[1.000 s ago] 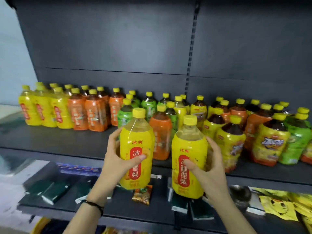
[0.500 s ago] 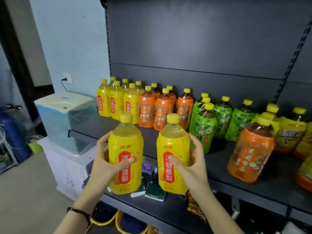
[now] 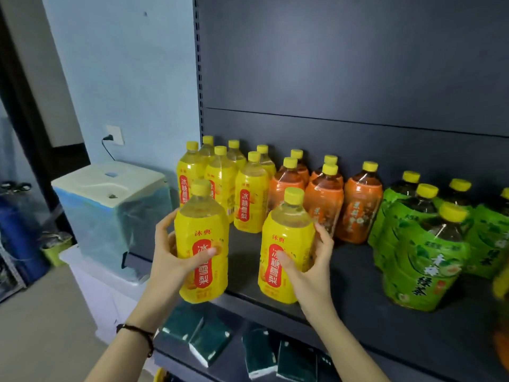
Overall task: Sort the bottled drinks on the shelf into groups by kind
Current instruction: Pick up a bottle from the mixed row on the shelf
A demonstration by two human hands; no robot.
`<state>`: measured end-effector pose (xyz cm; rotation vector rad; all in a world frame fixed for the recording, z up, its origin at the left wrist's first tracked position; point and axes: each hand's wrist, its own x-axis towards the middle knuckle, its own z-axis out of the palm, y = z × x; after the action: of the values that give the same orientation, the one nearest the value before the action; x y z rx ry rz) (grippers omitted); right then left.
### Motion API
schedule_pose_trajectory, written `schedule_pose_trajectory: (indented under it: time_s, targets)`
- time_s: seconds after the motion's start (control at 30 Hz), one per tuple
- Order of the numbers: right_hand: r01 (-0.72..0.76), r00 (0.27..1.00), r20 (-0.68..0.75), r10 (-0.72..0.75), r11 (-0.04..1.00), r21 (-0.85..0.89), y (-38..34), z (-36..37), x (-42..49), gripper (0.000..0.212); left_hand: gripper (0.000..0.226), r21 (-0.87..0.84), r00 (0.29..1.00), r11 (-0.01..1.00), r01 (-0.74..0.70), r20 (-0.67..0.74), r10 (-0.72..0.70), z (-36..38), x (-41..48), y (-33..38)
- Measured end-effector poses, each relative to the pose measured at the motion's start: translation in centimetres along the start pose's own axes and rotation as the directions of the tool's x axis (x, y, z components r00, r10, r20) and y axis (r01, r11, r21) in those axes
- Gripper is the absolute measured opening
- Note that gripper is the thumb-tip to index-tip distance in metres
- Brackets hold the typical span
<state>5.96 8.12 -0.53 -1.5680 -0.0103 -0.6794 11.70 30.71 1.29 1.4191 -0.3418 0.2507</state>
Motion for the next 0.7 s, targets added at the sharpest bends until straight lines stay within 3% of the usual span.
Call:
schedule_pose_trajectory:
  time_s: [0.2, 0.47, 0.6, 0.7]
  targets:
    - [-0.021, 0.999, 0.032, 0.023, 0.997, -0.075, 2.6, 4.9, 3.4, 0.089, 0.098, -0.003, 0.997, 1.000, -0.022, 0.074, 0.022, -3.2, 6.0, -3.4]
    - [-0.089, 0.993, -0.085, 0.081, 0.991, -0.096, 4.4, 12.0, 5.8, 0.077, 0.098, -0.004, 0.974, 0.999, 0.037, 0.224, -0.035, -8.4, 14.8, -6.2]
    - [-0.096, 0.989, -0.129, 0.077, 0.985, -0.144, 5.3, 15.8, 6.8, 0.083, 0.107, 0.006, 0.972, 0.997, 0.078, 0.224, -0.077, -10.0, 17.5, -7.5]
    - [-0.123, 0.986, -0.135, 0.100, 0.977, -0.172, 5.7, 18.3, 7.5, 0.089, 0.097, -0.014, 0.958, 0.993, 0.116, 0.264, -0.108, -10.9, 19.2, -8.1]
